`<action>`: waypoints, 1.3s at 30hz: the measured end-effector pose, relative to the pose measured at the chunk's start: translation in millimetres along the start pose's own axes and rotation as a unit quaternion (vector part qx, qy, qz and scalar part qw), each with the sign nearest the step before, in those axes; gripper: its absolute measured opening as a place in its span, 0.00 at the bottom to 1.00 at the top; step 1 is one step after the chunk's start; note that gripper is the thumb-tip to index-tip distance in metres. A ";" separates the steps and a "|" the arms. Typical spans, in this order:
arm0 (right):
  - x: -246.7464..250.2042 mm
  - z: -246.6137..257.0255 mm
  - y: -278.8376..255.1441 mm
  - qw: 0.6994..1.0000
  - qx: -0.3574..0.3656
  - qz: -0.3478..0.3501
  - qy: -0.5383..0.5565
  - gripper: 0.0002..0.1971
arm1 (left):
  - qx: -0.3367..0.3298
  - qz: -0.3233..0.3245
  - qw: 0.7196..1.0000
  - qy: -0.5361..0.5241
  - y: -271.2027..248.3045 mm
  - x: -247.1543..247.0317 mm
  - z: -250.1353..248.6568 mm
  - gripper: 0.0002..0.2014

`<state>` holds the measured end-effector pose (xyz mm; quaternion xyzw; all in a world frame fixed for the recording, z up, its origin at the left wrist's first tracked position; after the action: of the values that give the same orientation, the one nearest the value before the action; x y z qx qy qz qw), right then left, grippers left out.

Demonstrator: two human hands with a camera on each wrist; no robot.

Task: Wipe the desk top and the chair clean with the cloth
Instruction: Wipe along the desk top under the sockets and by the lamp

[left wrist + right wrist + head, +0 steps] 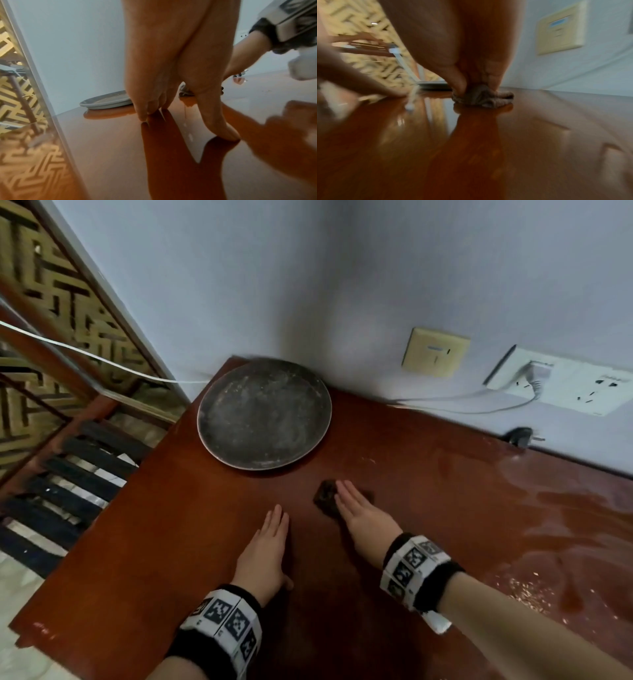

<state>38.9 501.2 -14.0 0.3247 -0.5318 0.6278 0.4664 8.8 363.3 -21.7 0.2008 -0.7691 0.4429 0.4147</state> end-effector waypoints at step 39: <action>56.0 -149.4 71.3 0.969 -0.222 -0.080 0.072 0.36 | 0.008 -0.006 1.000 0.006 2.1 1.0 1.5 0.58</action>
<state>-34.1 659.7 -22.7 0.2089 -0.5949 0.4765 0.6127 6.1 363.1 -22.3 0.2058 -0.7616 0.4481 0.4205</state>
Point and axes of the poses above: each hand's wrist, its own y-axis towards the middle knuckle, its own x-axis out of the back of the hand, z = x × y, the point moved 9 cm from there along y, towards the middle knuckle, and after that the axes turned 3 degrees about -z, right-handed, at the moved point
